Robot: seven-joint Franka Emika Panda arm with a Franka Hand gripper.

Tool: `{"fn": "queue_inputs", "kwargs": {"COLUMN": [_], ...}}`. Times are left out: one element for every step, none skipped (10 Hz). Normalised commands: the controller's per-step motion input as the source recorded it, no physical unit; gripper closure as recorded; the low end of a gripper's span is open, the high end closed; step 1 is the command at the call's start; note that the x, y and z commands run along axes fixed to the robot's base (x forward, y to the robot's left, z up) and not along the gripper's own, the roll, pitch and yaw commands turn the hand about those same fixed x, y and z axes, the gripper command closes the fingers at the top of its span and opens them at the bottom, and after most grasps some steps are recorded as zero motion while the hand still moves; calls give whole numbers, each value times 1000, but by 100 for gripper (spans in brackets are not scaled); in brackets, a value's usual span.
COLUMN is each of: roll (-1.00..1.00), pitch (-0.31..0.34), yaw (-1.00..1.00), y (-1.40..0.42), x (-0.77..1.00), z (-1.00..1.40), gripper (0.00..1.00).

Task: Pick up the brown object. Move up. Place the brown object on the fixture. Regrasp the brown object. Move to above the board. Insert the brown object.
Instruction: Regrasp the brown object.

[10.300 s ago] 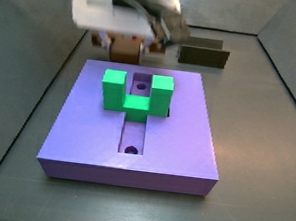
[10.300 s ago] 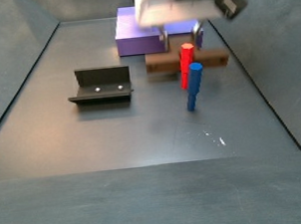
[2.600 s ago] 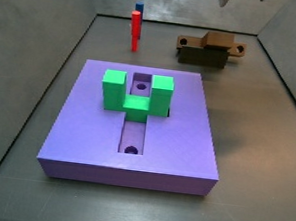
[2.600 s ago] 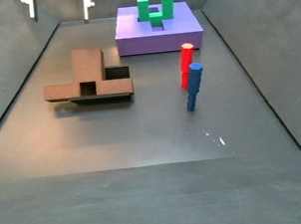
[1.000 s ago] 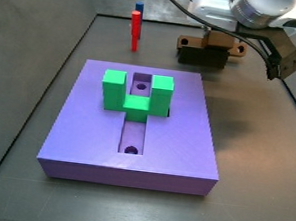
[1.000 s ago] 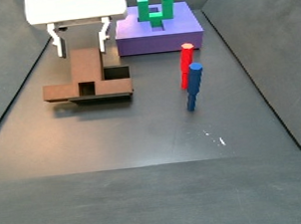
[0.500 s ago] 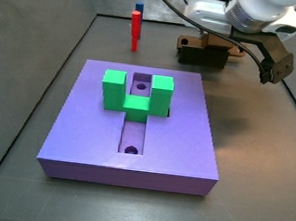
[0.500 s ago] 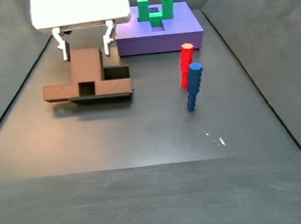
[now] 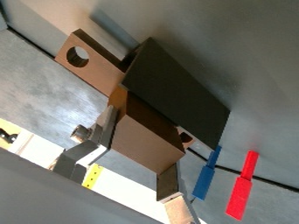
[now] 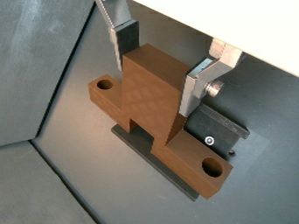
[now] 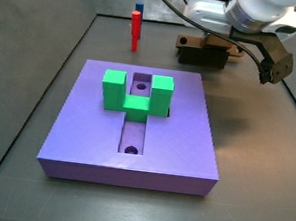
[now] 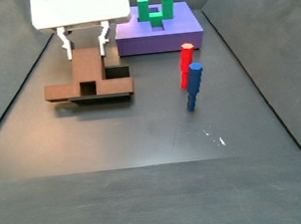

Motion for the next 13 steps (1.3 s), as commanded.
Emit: {"fn": "queue_inputs", "kwargs": {"roll": [0, 0, 0, 0, 0, 0, 0, 0, 0, 0, 0, 0, 0], "pitch": [0, 0, 0, 0, 0, 0, 0, 0, 0, 0, 0, 0, 0], "yaw": [0, 0, 0, 0, 0, 0, 0, 0, 0, 0, 0, 0, 0], "y": [0, 0, 0, 0, 0, 0, 0, 0, 0, 0, 0, 0, 0], "x": [0, 0, 0, 0, 0, 0, 0, 0, 0, 0, 0, 0, 0], "z": [0, 0, 0, 0, 0, 0, 0, 0, 0, 0, 0, 0, 0], "gripper": [100, 100, 100, 100, 100, 100, 100, 100, 100, 100, 100, 100, 100]}}
